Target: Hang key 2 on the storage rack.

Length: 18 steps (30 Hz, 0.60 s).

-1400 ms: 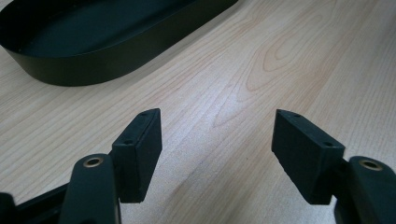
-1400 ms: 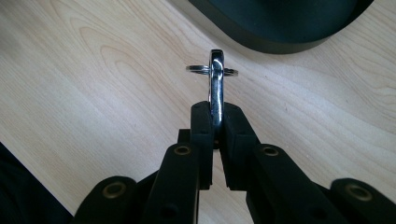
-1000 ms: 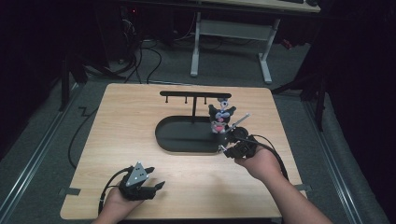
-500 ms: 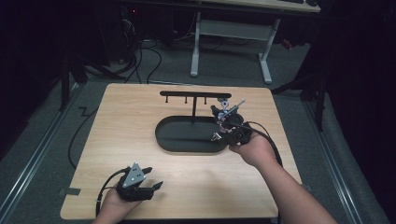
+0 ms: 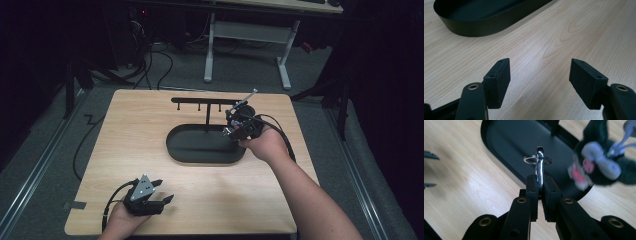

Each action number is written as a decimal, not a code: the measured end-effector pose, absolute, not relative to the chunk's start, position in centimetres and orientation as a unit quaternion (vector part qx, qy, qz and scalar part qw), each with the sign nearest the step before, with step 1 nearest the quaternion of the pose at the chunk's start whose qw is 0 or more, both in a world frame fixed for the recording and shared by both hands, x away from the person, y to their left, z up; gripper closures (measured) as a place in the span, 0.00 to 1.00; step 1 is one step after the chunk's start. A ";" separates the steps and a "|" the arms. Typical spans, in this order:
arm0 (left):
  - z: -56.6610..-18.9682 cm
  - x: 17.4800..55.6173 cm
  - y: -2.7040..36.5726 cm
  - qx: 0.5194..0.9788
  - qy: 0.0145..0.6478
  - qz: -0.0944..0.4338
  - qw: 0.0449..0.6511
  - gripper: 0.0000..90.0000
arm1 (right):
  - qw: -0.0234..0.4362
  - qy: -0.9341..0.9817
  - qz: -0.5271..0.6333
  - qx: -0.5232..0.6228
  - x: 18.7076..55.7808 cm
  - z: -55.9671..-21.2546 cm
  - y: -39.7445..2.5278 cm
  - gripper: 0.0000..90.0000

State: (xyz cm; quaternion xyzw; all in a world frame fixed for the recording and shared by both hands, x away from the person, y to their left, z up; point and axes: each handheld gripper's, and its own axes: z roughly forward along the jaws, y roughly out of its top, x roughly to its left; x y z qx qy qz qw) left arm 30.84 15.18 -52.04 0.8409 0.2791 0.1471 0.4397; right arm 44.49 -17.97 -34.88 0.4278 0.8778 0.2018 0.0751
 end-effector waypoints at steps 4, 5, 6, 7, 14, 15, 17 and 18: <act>-52.0 30.9 15.2 0.844 0.276 0.145 0.437 0.38 | 0.084 0.874 0.200 0.434 45.4 -34.2 -18.0 0.95; -52.0 30.9 15.2 0.844 0.276 0.145 0.437 0.38 | 0.084 0.874 0.200 0.434 45.4 -34.2 -18.0 0.95; -52.0 30.9 15.1 0.844 0.276 0.145 0.437 0.38 | 0.083 0.872 0.202 0.439 45.6 -34.0 -18.0 0.95; -52.0 30.9 15.1 0.844 0.277 0.143 0.437 0.38 | 0.086 0.871 0.205 0.439 46.0 -33.8 -18.1 0.95; -52.1 30.8 15.2 0.844 0.277 0.141 0.436 0.38 | 0.090 0.868 0.204 0.443 47.1 -33.0 -17.9 0.95; -52.1 30.8 15.2 0.845 0.277 0.141 0.436 0.38 | 0.092 0.869 0.205 0.442 47.2 -32.9 -17.8 0.95; -52.1 30.8 15.2 0.845 0.276 0.141 0.436 0.38 | 0.091 0.866 0.205 0.447 47.4 -32.5 -17.6 0.95; -52.1 30.8 15.2 0.845 0.276 0.141 0.435 0.38 | 0.091 0.866 0.205 0.447 47.4 -32.5 -17.6 0.95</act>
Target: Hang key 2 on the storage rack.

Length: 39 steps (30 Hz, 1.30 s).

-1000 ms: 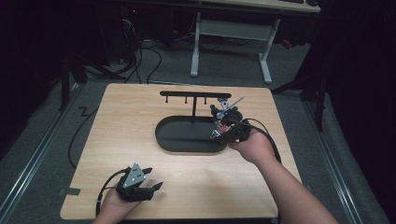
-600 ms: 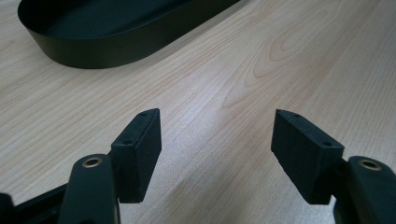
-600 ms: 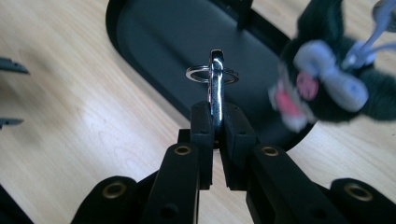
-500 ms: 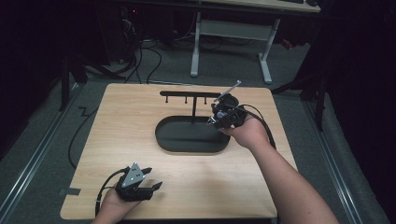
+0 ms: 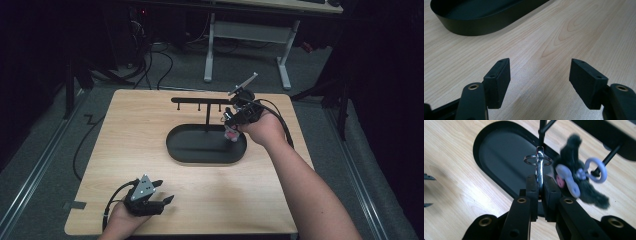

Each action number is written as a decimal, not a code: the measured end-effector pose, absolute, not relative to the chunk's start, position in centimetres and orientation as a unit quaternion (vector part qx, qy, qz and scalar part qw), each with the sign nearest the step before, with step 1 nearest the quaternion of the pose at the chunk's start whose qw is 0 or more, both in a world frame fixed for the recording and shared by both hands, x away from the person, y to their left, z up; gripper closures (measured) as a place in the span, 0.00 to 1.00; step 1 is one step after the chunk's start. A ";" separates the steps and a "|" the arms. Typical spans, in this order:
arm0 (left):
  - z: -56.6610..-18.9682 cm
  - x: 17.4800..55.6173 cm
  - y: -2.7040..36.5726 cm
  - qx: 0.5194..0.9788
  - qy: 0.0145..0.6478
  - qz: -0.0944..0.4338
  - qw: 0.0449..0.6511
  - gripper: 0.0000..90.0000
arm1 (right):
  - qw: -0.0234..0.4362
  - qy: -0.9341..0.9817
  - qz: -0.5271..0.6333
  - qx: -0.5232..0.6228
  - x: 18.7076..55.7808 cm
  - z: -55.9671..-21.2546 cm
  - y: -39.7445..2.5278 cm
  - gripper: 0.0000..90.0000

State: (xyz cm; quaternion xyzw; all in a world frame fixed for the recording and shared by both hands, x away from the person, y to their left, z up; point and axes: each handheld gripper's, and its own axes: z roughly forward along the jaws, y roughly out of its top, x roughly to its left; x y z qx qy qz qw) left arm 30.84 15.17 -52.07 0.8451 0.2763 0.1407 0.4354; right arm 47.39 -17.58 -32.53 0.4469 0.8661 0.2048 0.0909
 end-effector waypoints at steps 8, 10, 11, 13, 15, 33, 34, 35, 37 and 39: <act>-52.1 30.9 15.1 0.844 0.275 0.142 0.437 0.38 | 0.101 0.864 0.213 0.446 48.4 -31.6 -16.9 0.95; -52.1 30.9 15.1 0.844 0.275 0.142 0.437 0.38 | 0.101 0.864 0.216 0.444 48.5 -31.6 -16.8 0.95; -52.1 30.9 15.1 0.844 0.275 0.142 0.437 0.38 | 0.103 0.864 0.216 0.443 48.6 -31.6 -16.7 0.95; -52.1 30.9 15.1 0.845 0.275 0.141 0.436 0.38 | 0.103 0.862 0.214 0.449 49.0 -31.8 -16.4 0.95; -52.1 30.9 15.1 0.845 0.275 0.141 0.436 0.38 | 0.106 0.859 0.214 0.453 49.2 -31.9 -16.4 0.95; -52.2 30.8 14.9 0.850 0.270 0.141 0.431 0.38 | 0.121 0.842 0.223 0.477 49.8 -33.2 -17.1 0.95; -52.2 30.9 14.9 0.852 0.269 0.137 0.428 0.38 | 0.122 0.840 0.226 0.477 49.9 -33.2 -17.0 0.95; -52.2 30.9 14.9 0.852 0.269 0.137 0.428 0.38 | 0.122 0.840 0.226 0.477 49.9 -33.2 -17.0 0.95; -52.3 30.9 14.9 0.850 0.271 0.139 0.429 0.38 | 0.124 0.840 0.229 0.476 50.0 -33.0 -16.8 0.95; -52.3 30.9 14.9 0.850 0.271 0.138 0.429 0.38 | 0.124 0.840 0.232 0.475 50.2 -32.7 -16.6 0.95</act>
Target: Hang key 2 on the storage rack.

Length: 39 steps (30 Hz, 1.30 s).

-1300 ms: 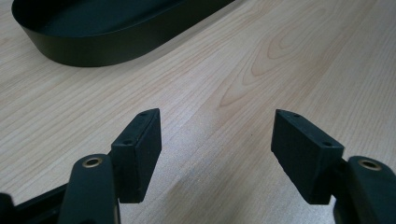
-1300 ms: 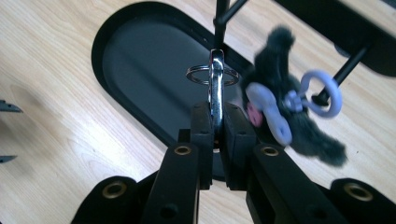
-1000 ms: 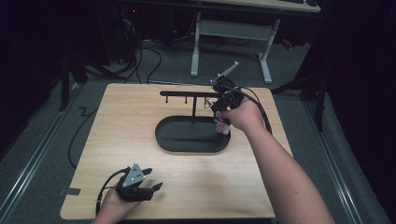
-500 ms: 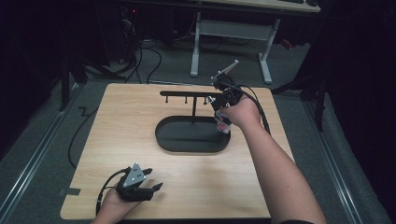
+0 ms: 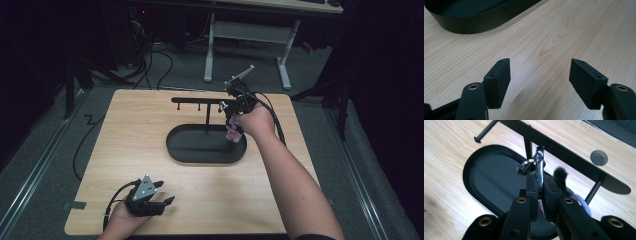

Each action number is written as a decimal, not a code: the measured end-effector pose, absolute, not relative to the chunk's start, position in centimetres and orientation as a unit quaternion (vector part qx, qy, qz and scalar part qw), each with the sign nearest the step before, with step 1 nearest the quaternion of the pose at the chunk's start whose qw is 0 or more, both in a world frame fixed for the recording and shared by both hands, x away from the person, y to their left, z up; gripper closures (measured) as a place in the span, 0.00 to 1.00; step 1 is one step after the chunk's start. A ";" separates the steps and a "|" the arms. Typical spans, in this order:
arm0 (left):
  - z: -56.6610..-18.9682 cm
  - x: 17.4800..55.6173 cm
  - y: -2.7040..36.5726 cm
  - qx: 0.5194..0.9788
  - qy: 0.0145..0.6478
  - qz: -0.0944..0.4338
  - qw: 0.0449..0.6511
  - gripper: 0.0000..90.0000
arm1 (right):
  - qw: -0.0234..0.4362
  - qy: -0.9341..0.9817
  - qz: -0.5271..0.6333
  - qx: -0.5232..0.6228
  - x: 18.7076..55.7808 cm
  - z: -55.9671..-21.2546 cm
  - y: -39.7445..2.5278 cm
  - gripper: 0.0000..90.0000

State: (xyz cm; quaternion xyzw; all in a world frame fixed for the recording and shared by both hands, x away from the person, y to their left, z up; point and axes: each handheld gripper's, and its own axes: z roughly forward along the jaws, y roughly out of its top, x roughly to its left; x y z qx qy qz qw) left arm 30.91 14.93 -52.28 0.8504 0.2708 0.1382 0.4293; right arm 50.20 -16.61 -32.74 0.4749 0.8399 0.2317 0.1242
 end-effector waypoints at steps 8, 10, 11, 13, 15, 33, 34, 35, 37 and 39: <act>-52.3 30.9 14.9 0.852 0.271 0.136 0.428 0.38 | 0.126 0.843 0.231 0.470 50.4 -32.7 -16.1 0.95; -52.3 30.9 14.8 0.852 0.270 0.135 0.427 0.38 | 0.123 0.845 0.228 0.468 50.3 -32.7 -15.9 0.95; -52.4 30.9 14.8 0.852 0.271 0.135 0.427 0.38 | 0.126 0.847 0.228 0.463 50.0 -32.6 -15.7 0.95; -52.4 30.9 14.8 0.853 0.270 0.135 0.427 0.38 | 0.126 0.846 0.227 0.465 49.9 -32.5 -15.8 0.95; -52.3 30.9 14.8 0.855 0.268 0.134 0.424 0.38 | 0.132 0.846 0.219 0.468 50.1 -32.5 -16.0 0.95; -52.5 30.9 14.5 0.858 0.265 0.132 0.419 0.38 | 0.108 0.836 0.217 0.493 49.8 -36.0 -17.3 0.90; -52.5 30.9 14.5 0.858 0.265 0.132 0.420 0.38 | 0.104 0.835 0.216 0.496 49.8 -36.5 -17.1 0.85; -52.5 30.9 14.5 0.858 0.265 0.132 0.420 0.38 | 0.104 0.835 0.216 0.496 49.8 -36.5 -17.1 0.85; -52.5 30.9 14.6 0.860 0.264 0.130 0.418 0.38 | 0.104 0.834 0.217 0.496 49.7 -36.8 -17.2 0.82; -52.6 31.0 14.5 0.859 0.264 0.130 0.419 0.38 | 0.099 0.830 0.225 0.500 49.5 -37.0 -17.3 0.79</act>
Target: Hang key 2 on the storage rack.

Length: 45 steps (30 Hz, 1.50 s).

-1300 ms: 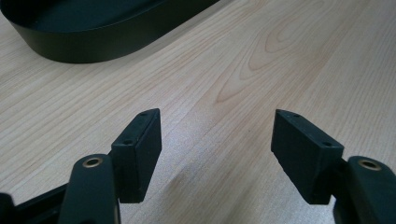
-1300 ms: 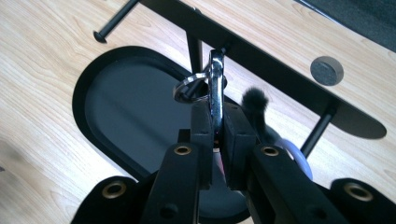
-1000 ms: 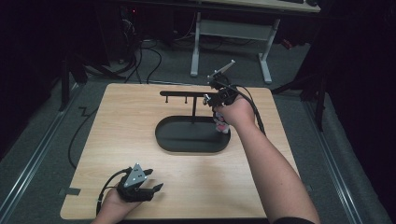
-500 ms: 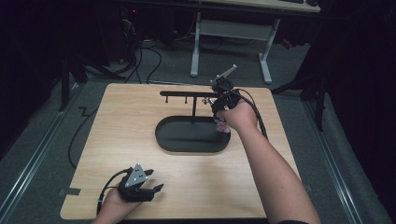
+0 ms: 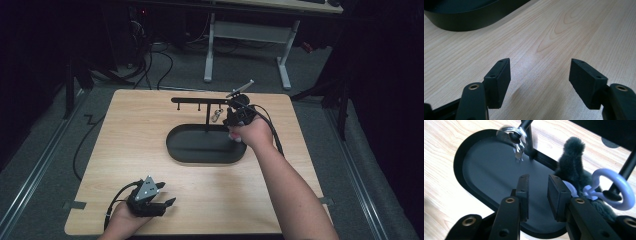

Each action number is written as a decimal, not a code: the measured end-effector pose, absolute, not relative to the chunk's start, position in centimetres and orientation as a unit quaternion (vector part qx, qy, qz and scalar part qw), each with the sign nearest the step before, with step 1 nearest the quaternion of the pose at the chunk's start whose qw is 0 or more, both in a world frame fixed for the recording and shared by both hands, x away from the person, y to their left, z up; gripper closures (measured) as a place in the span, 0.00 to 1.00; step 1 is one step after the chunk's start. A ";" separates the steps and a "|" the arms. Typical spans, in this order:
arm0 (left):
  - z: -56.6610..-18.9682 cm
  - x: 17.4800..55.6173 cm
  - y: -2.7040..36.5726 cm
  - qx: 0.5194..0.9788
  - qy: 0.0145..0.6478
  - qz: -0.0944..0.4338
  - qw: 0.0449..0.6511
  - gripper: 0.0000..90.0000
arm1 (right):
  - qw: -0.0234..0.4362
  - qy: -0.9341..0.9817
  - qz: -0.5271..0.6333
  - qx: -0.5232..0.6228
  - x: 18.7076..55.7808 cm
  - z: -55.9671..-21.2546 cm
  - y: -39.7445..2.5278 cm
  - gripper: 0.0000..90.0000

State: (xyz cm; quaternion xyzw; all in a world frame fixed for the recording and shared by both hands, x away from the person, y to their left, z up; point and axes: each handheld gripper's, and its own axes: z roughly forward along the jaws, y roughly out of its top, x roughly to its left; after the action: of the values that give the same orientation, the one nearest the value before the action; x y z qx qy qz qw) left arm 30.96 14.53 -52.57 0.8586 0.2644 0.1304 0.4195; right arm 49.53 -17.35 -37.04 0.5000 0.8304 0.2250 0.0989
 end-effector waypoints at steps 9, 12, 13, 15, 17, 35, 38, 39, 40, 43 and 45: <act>-52.6 31.0 14.5 0.858 0.265 0.133 0.420 0.38 | 0.102 0.829 0.246 0.492 47.5 -37.6 -18.1 0.70; -52.6 31.0 14.5 0.857 0.266 0.133 0.420 0.38 | 0.107 0.830 0.253 0.485 46.2 -38.3 -18.6 0.66; -52.5 31.0 14.5 0.858 0.266 0.131 0.420 0.38 | 0.113 0.831 0.255 0.481 45.8 -38.5 -18.9 0.64; -52.5 31.0 14.5 0.855 0.269 0.133 0.423 0.38 | 0.126 0.829 0.264 0.477 44.8 -39.0 -19.4 0.62; -52.5 31.0 14.5 0.855 0.269 0.132 0.424 0.38 | 0.133 0.825 0.272 0.477 43.9 -39.5 -20.0 0.60; -52.7 31.3 13.4 0.859 0.263 0.129 0.420 0.38 | 0.185 0.803 0.335 0.455 36.4 -45.6 -23.6 0.42; -52.7 31.3 13.3 0.858 0.263 0.130 0.421 0.38 | 0.185 0.798 0.347 0.457 35.4 -46.9 -24.4 0.38; -52.7 31.3 13.2 0.858 0.263 0.131 0.421 0.38 | 0.187 0.795 0.354 0.456 34.7 -48.0 -25.0 0.37; -52.7 31.3 13.2 0.858 0.263 0.131 0.421 0.38 | 0.187 0.795 0.354 0.456 34.7 -48.0 -25.0 0.37; -52.7 31.2 13.2 0.858 0.264 0.130 0.421 0.38 | 0.187 0.790 0.360 0.460 33.7 -49.3 -25.8 0.34; -52.7 31.2 13.2 0.857 0.266 0.128 0.422 0.38 | 0.188 0.785 0.366 0.463 33.0 -50.1 -26.6 0.31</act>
State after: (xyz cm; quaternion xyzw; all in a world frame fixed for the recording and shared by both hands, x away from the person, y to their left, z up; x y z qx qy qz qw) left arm 31.16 13.17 -52.72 0.8575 0.2657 0.1283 0.4216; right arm 32.98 -26.55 -50.09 0.4627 0.7852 0.3663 0.1877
